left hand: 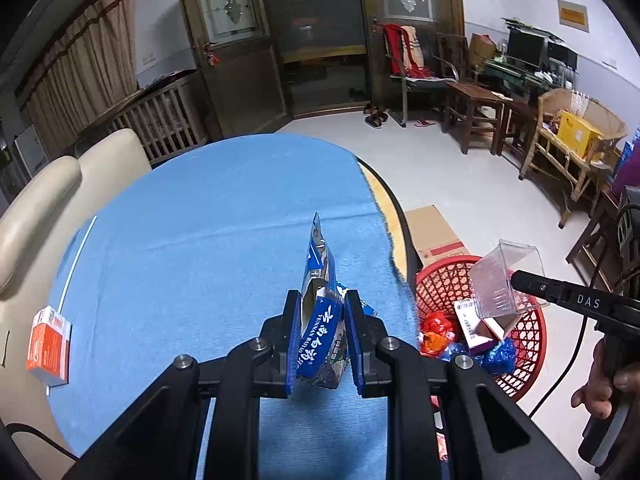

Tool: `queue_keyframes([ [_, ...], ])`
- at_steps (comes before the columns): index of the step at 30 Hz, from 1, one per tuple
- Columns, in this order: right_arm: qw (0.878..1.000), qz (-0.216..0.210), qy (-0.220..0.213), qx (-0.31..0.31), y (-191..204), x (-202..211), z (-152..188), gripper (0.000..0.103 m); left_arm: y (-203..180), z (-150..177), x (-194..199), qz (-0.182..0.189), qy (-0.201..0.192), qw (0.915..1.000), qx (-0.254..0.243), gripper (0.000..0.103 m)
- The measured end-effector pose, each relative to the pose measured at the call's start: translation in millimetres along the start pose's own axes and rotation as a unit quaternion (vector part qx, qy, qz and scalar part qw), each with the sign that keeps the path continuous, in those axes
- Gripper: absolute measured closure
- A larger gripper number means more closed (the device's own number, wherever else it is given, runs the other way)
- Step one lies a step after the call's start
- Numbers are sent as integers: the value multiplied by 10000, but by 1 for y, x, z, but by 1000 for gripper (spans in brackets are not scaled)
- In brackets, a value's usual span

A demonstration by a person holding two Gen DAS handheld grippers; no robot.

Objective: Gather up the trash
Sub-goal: 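Carry the blue-white box and clear tray over the red basket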

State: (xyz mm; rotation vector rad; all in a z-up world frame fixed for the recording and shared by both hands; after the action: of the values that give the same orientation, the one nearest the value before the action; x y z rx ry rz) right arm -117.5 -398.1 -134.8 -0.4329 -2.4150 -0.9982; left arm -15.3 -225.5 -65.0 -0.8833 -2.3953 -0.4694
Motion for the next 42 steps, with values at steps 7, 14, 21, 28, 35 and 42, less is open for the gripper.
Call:
queue_keyframes([
  [7, 9998, 92, -32, -146, -16, 8, 0, 99, -13, 1, -1, 115, 69, 9998, -126, 81],
  [14, 9996, 130, -68, -254, -27, 15, 0, 99, -31, -2, -2, 267, 102, 9992, -285, 81],
  [21, 9991, 173, -83, -377, -39, 18, 0, 99, -47, 1, -9, 493, 216, 9977, -400, 81],
  [28, 9984, 237, -30, -504, -52, 18, 2, 99, -63, 4, -17, 736, 375, 9954, -494, 81],
  [35, 9972, 294, 30, -688, -64, 17, 5, 97, -77, 9, -28, 951, 551, 9922, -591, 81],
  [42, 9960, 335, 123, -823, -74, 13, 10, 97, -83, 16, -41, 958, 731, 9906, -648, 81],
])
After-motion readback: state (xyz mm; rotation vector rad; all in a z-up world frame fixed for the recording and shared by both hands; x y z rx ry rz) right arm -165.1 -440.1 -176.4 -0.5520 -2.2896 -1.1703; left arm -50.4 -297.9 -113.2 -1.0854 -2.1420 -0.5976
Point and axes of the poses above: each gripper's, at about its wrist camera, not at the fingertips, and x roughly against the way its jaws point, y to its left, z to its underside, the point moved 3 cm from there along -x, roughly the way its jaws point, and after that the axes turned 9 degrees about -y, right-handed, at the moved point
